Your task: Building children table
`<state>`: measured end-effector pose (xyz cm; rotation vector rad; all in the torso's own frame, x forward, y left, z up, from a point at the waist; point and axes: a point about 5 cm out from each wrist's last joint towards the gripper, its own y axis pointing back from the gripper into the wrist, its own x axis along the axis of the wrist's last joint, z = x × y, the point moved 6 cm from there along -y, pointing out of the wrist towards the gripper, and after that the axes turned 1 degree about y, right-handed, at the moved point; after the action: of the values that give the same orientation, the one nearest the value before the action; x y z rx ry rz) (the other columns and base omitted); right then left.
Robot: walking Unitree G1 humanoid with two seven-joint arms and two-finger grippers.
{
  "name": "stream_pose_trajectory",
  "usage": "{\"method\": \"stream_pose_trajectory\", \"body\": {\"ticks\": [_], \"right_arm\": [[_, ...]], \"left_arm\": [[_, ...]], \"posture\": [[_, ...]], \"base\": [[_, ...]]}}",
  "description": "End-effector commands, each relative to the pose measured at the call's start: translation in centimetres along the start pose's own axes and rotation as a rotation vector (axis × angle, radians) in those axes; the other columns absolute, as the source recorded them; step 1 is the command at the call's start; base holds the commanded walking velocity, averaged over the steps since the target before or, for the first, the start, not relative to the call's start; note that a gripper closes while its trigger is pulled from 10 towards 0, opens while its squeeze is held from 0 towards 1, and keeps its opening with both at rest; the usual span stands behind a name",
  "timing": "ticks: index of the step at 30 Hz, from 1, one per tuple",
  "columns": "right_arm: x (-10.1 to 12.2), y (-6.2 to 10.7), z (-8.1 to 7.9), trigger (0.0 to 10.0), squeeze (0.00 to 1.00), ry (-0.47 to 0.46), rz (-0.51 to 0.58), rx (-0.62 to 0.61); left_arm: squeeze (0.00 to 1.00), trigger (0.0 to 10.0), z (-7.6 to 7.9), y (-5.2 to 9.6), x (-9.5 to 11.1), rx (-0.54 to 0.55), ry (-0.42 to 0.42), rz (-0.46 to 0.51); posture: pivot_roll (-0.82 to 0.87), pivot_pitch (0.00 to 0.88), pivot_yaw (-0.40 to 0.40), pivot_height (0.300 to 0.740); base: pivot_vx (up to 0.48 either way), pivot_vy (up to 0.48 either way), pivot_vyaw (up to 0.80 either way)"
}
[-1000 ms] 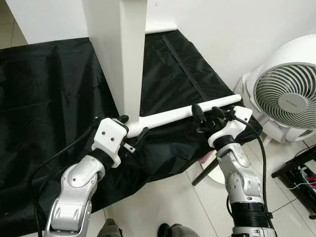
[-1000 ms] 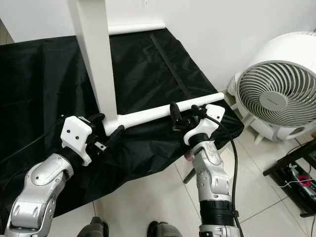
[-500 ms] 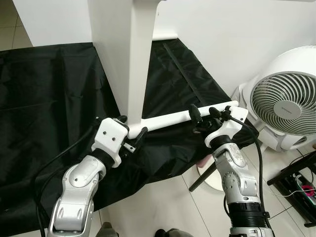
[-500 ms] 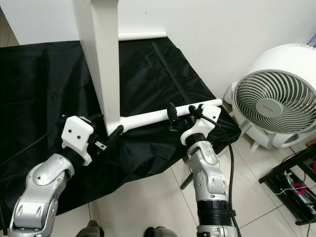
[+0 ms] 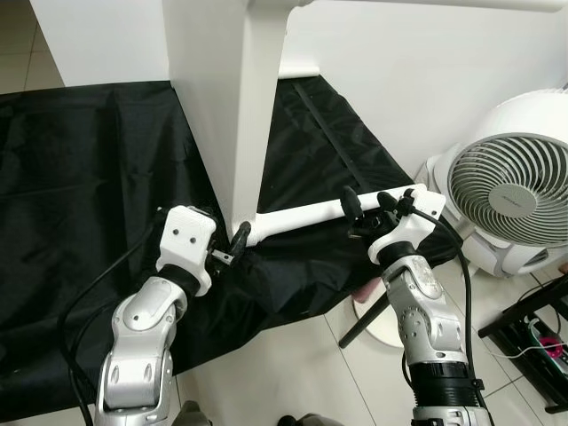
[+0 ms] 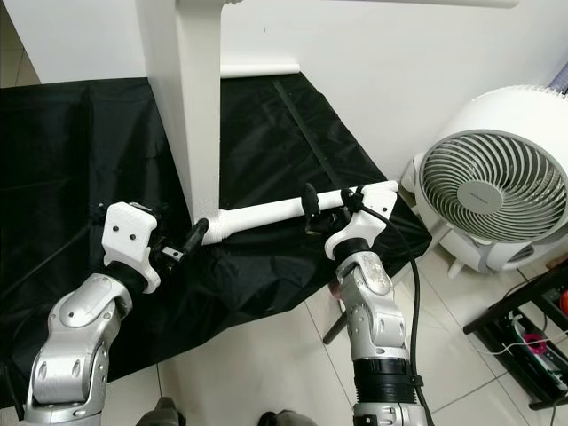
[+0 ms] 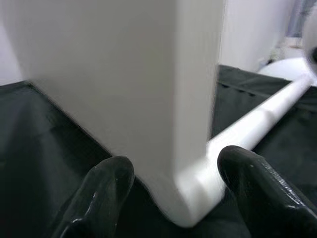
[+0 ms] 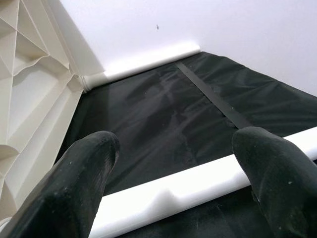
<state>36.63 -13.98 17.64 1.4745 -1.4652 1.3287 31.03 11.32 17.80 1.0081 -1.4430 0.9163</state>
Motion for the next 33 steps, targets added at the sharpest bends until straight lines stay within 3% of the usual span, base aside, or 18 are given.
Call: {"method": "stream_pose_trajectory", "body": {"ticks": [1,3,24,27,28,33], "right_arm": [[0.0,-0.1,0.3,10.0,0.0,0.0,0.008,-0.014],[0.0,-0.2,0.3,10.0,0.0,0.002,0.01,-0.018],[0.0,-0.1,0.2,10.0,0.0,0.006,0.014,-0.031],[0.0,-0.1,0.2,10.0,0.0,0.006,0.014,-0.031],[0.0,-0.1,0.2,10.0,0.0,0.007,0.015,-0.032],[0.0,-0.1,0.1,10.0,0.0,0.008,0.016,-0.031]], "left_arm": [[0.0,10.0,-3.7,0.5,-0.6,0.359,0.022,-0.024],[0.0,10.0,-4.7,0.7,-1.2,0.433,0.037,-0.062],[0.0,10.0,-7.9,1.7,-1.9,0.677,0.068,-0.122],[0.0,10.0,-8.7,2.0,-2.1,0.735,0.087,-0.142],[0.0,10.0,-9.5,2.4,-2.3,0.801,0.103,-0.166],[0.0,10.0,-10.4,3.0,-2.6,0.873,0.117,-0.192]], "posture": [[0.18,0.042,-0.085,0.74],[0.18,0.043,-0.084,0.74],[0.17,0.05,-0.079,0.74],[0.17,0.049,-0.079,0.74],[0.17,0.051,-0.079,0.74],[0.17,0.051,-0.08,0.74]], "base": [[0.0,0.0,0.0],[0.0,0.0,0.0],[0.0,0.0,0.0],[0.0,0.0,0.0],[0.0,0.0,0.0],[0.0,0.0,0.0]]}}
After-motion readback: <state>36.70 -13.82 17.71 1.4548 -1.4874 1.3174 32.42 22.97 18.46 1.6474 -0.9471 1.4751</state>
